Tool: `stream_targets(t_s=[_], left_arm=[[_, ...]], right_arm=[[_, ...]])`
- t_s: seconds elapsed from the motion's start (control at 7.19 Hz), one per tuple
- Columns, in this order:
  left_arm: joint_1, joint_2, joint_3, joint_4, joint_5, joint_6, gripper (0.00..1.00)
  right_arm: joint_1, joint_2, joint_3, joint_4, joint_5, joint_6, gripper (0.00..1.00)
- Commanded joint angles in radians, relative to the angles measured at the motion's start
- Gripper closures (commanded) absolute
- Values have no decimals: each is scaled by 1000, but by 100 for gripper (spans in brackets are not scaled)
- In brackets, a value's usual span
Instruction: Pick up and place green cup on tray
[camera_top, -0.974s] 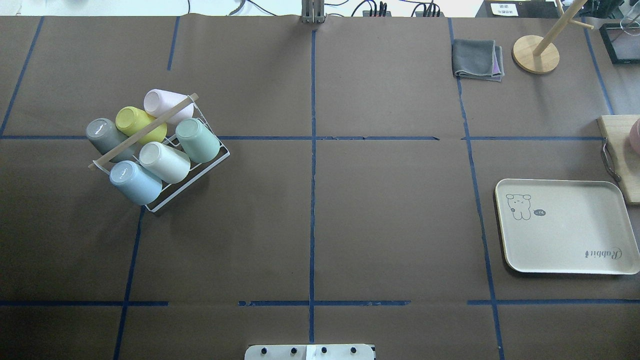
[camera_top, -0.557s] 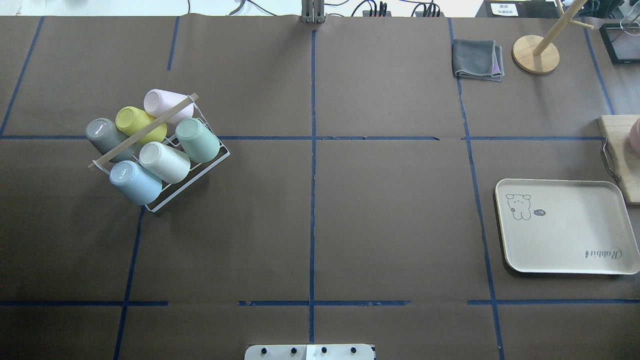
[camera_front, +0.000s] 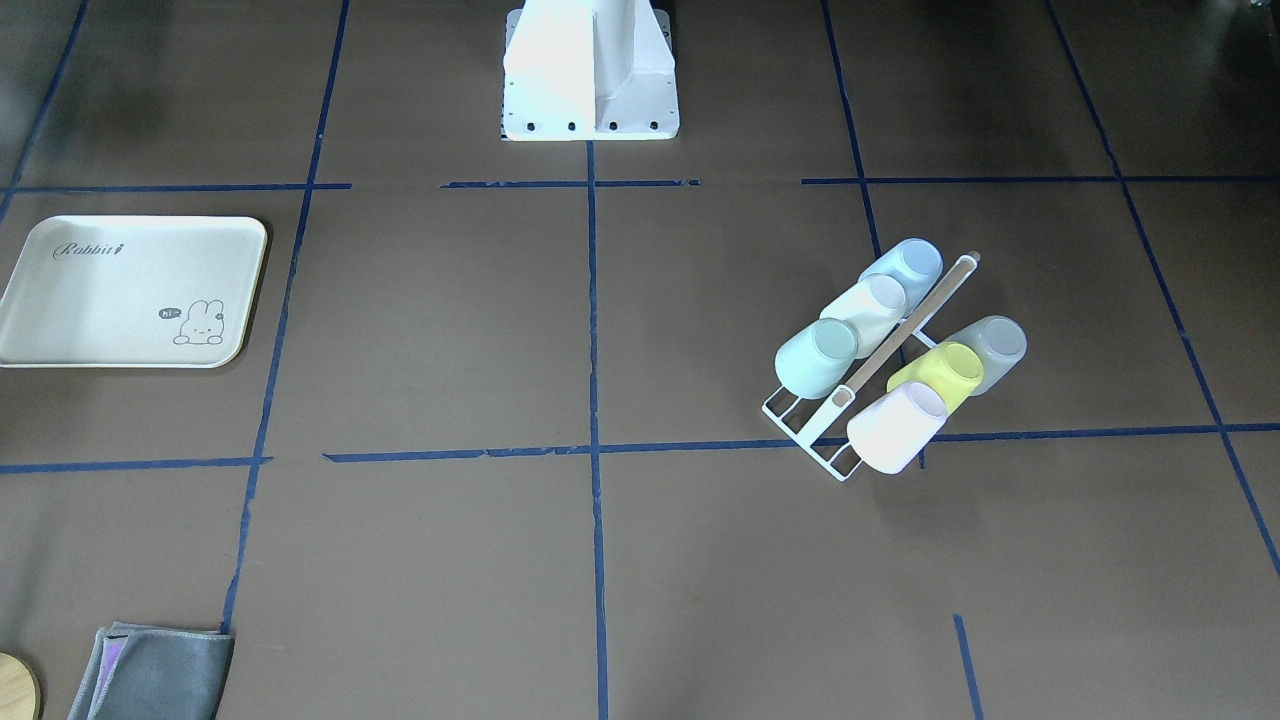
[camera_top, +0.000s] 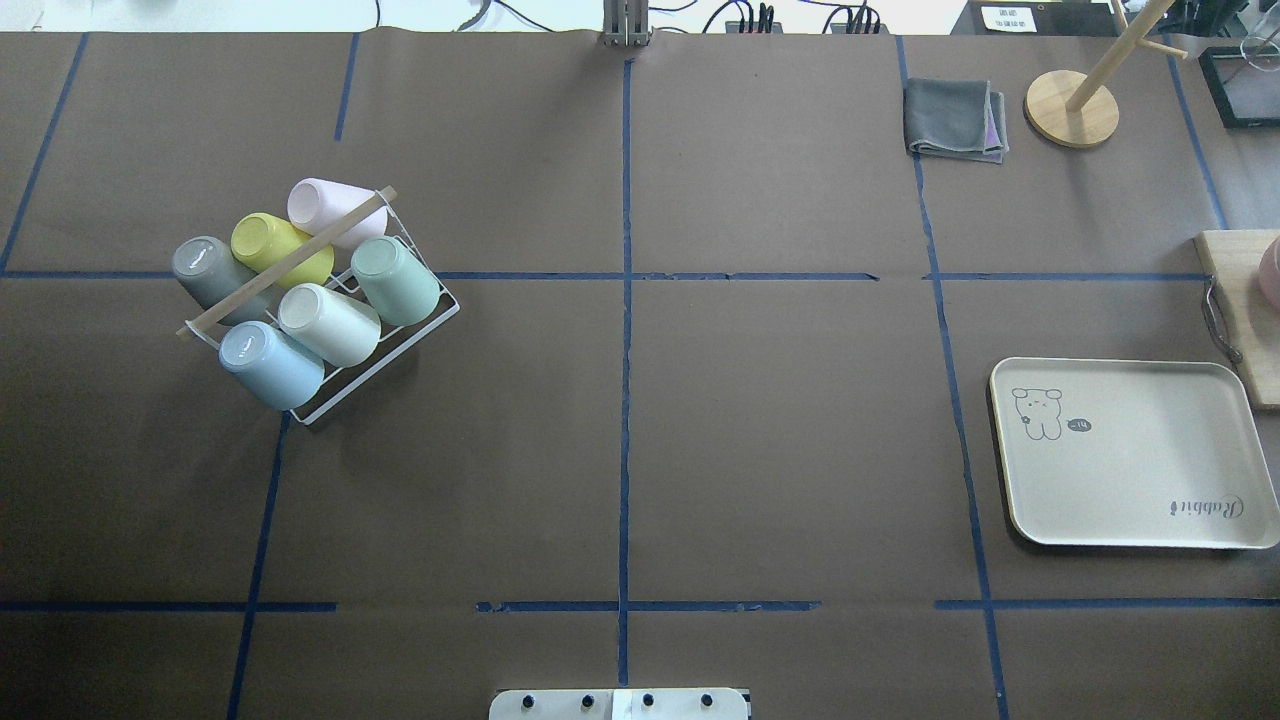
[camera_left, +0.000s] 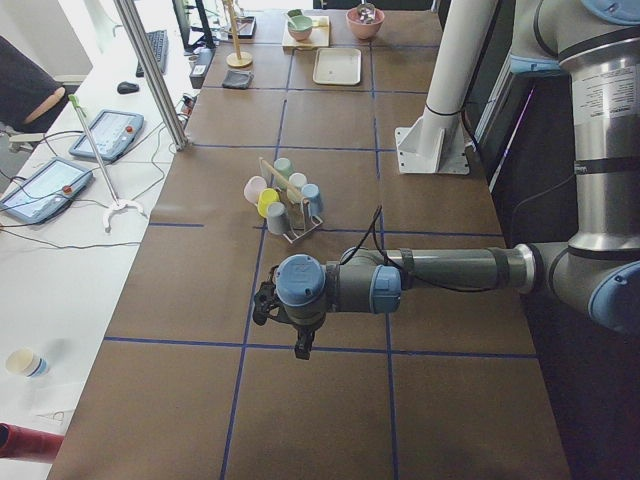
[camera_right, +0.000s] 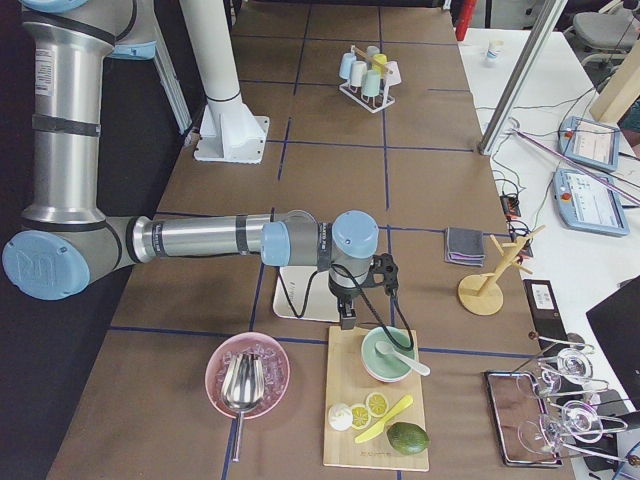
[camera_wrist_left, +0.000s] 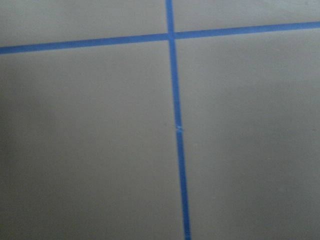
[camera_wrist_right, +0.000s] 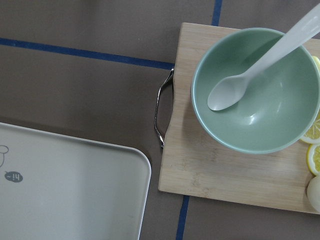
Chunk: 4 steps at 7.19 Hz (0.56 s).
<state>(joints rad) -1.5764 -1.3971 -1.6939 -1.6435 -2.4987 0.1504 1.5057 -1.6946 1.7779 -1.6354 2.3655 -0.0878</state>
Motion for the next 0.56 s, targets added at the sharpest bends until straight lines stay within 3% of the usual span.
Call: stream_targets(t_s=[0.0,0.14,0.28,0.42], left_arm=[[4,6,10,-70,-9,-8,0],[4,6,5,-72,-17,-8,0],[4,6,5,-70,-20,-8,0],[4,6,2,-72,-22,-9,0]], right_arm=[[-72,-23,-2,8,36,2,0],[-105,-80,1,91,99,3,0],[-132,-132,-5,230,89,78,0],[-180,-146,-6,308,87,277,1]])
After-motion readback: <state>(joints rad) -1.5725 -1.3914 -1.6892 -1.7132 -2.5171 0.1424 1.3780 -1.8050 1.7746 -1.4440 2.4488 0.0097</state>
